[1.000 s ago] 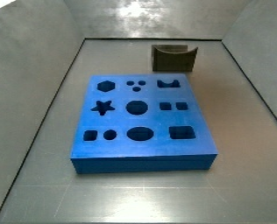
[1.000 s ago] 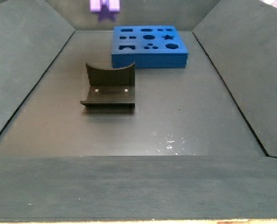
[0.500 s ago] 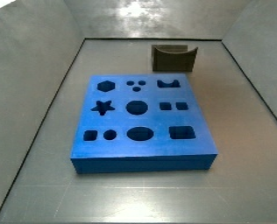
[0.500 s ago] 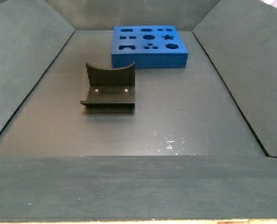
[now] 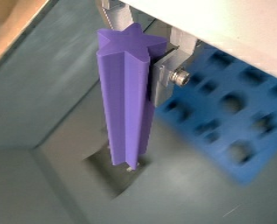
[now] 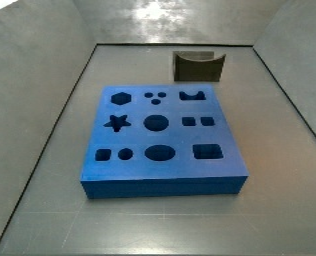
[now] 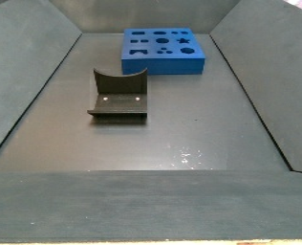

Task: Pick up the star object. Move up. Place the star object on the fixture. Regrasp the star object. Move to above the board. Insert the star object.
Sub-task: Move to above the board, then insert the star object.

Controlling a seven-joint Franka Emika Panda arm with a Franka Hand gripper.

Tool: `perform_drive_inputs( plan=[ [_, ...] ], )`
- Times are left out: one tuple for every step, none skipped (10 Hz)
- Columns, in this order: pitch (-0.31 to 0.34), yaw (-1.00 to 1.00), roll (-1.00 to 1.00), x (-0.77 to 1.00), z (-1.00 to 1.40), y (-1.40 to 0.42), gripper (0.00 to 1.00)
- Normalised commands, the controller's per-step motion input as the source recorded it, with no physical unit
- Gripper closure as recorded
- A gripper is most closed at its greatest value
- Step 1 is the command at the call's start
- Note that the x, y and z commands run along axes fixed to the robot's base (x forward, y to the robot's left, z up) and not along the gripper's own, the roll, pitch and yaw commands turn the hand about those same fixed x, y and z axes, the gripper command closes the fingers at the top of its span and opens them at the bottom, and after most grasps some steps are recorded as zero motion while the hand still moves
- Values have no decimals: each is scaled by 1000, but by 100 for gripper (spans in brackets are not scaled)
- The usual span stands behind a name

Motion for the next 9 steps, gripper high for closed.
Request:
perform_drive_inputs(
  plan=[
    [5,-185,-1000,-574,-39,-1000,100],
    [10,-184,-1000,-586,-32,-1000,100],
    [12,-176,-1000,-496,-30,-788,100],
    [14,-171,-1000,-355,-22,-528,100],
    [8,-130,-863,-198,-7,-209,100],
    [3,-74,-599,-113,-11,-84,100],
    [-7,-41,-408,-86,-3,-53,100],
    [-17,-34,-309,-67,0,-37,100],
    [0,0,3,-43,-6,0,100]
  ],
)
